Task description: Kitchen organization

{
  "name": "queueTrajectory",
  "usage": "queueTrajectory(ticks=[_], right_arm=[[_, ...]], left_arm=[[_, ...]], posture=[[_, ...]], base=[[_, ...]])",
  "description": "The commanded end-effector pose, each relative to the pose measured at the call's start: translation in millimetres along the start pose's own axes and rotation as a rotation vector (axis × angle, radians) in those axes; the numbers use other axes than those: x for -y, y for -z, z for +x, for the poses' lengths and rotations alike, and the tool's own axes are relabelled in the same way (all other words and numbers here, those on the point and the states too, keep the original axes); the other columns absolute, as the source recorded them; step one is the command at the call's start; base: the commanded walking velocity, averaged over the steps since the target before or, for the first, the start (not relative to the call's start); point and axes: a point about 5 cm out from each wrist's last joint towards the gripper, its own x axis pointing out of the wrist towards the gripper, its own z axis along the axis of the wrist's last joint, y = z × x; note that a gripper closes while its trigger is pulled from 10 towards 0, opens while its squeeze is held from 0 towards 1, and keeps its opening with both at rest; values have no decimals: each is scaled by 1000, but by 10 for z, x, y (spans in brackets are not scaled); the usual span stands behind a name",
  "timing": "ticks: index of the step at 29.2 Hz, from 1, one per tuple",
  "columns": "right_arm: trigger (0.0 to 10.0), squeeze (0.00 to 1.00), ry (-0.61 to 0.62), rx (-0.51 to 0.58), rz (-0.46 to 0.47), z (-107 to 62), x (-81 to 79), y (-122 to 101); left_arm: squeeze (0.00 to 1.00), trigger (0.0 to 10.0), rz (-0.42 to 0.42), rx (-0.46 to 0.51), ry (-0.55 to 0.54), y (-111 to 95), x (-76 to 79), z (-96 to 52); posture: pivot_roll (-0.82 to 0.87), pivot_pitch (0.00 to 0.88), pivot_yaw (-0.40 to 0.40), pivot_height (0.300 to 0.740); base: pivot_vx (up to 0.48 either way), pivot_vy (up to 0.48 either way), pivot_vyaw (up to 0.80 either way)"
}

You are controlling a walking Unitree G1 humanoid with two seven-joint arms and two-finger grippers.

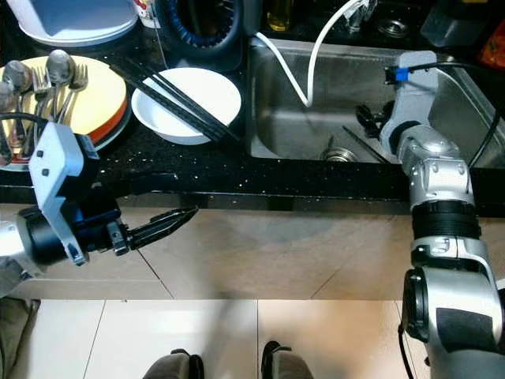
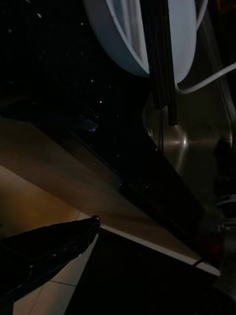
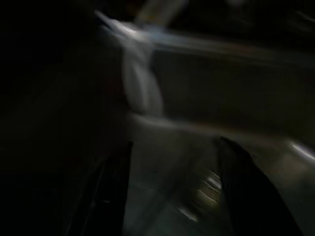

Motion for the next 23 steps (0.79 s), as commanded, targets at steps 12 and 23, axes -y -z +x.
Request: queueTrajectory(ticks=[12, 23], right_arm=[[10000, 0, -254, 161, -5, 41, -376, -249], [10000, 0, -275, 141, 15, 162, -572, -270]], left_arm=[[0, 10000, -2, -4, 3, 33, 31, 5], [0, 10000, 3, -1, 2, 37, 41, 15]], posture=[[148, 174, -79, 740], [162, 158, -89, 740]], base=[[0, 0, 250], [0, 0, 399]])
